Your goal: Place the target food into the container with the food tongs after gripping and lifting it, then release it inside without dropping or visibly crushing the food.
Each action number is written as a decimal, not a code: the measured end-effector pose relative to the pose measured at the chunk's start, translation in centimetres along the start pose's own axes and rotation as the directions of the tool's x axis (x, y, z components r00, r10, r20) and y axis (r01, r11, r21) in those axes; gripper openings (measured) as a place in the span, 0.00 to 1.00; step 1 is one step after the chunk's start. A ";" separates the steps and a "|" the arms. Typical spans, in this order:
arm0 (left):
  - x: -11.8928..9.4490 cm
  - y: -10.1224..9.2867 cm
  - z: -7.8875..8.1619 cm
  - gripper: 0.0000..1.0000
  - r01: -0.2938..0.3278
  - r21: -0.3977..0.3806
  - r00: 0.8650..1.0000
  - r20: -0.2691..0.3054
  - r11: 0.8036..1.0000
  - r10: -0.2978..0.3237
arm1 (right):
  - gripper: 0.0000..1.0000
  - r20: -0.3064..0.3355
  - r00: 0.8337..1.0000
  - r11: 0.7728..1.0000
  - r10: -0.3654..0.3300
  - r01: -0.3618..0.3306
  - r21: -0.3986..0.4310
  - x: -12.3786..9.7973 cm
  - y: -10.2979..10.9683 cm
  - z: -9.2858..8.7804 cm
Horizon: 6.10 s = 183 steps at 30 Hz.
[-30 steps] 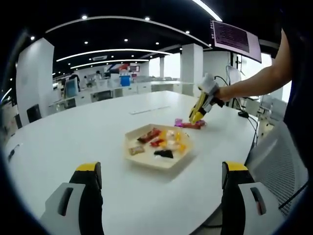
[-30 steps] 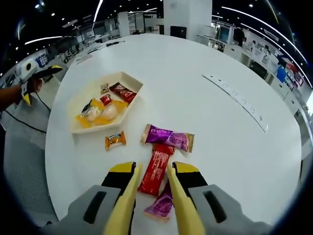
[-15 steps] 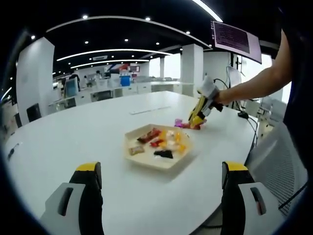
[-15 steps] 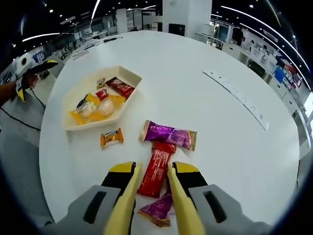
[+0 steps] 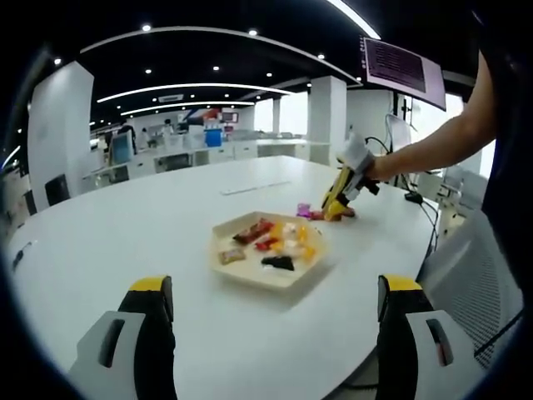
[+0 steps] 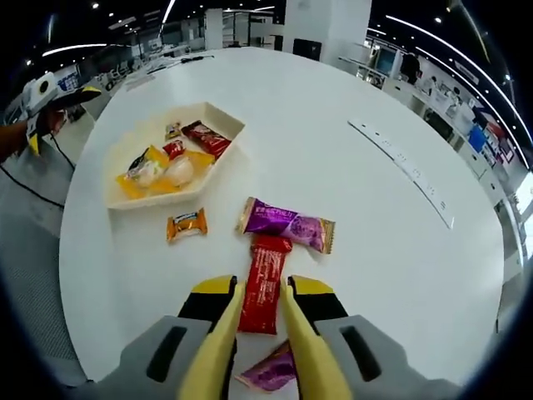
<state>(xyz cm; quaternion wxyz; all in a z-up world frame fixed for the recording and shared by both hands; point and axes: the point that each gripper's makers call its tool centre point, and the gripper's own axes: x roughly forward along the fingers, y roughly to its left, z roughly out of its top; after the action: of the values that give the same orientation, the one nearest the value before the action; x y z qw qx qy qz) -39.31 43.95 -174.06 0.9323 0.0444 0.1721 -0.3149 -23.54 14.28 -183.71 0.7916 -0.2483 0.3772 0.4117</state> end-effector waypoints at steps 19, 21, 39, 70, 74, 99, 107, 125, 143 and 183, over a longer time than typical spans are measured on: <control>-0.1 0.2 0.1 0.99 -0.006 -0.005 1.000 0.007 1.000 0.006 | 0.23 0.000 1.000 1.000 0.007 -0.007 0.023 -0.4 -0.1 -0.2; 0.0 0.2 0.1 0.99 -0.007 -0.005 1.000 0.006 1.000 0.007 | 0.23 0.003 1.000 1.000 0.007 -0.007 0.028 -0.5 -0.3 -0.2; -0.3 0.5 1.2 0.99 -0.007 -0.039 0.997 0.071 0.999 0.010 | 0.23 0.020 1.000 1.000 0.003 -0.003 0.011 -2.2 -1.4 1.9; -0.3 0.3 1.4 0.99 -0.004 -0.050 0.997 0.078 0.999 0.008 | 0.23 0.035 0.999 1.000 0.024 -0.024 -0.009 -2.4 -0.4 4.5; -0.3 0.4 1.5 0.99 -0.005 -0.052 0.997 0.082 0.999 0.009 | 0.24 0.039 0.999 0.999 0.032 -0.031 -0.017 -2.1 0.0 5.2; -0.4 0.4 1.5 0.99 -0.009 -0.053 0.996 0.086 0.999 0.014 | 0.23 0.051 0.995 0.993 0.085 -0.080 -0.087 -0.8 3.4 9.5; -0.4 0.4 1.5 0.99 -0.012 -0.050 0.996 0.087 0.999 0.016 | 0.23 0.067 0.992 0.990 0.107 -0.100 -0.097 -0.1 5.2 11.2; -0.5 0.3 1.7 0.99 -0.015 -0.040 0.996 0.089 0.999 0.019 | 0.23 0.086 0.984 0.982 0.157 -0.146 -0.116 1.5 9.4 14.5; -0.6 0.5 1.9 0.99 -0.026 -0.027 0.995 0.100 0.999 0.028 | 0.23 0.085 0.978 0.974 0.193 -0.180 -0.139 3.2 13.7 16.6; -0.4 -0.4 2.4 0.99 0.008 0.018 0.996 0.086 1.000 -0.009 | 0.27 0.122 0.968 0.966 0.221 -0.200 -0.166 2.7 15.0 17.0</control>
<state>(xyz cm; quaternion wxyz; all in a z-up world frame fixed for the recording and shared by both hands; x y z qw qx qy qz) -39.09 43.39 -171.65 0.9371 0.0382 0.1292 -0.3219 -28.43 35.56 -177.10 0.7464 -0.2372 0.3125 0.5376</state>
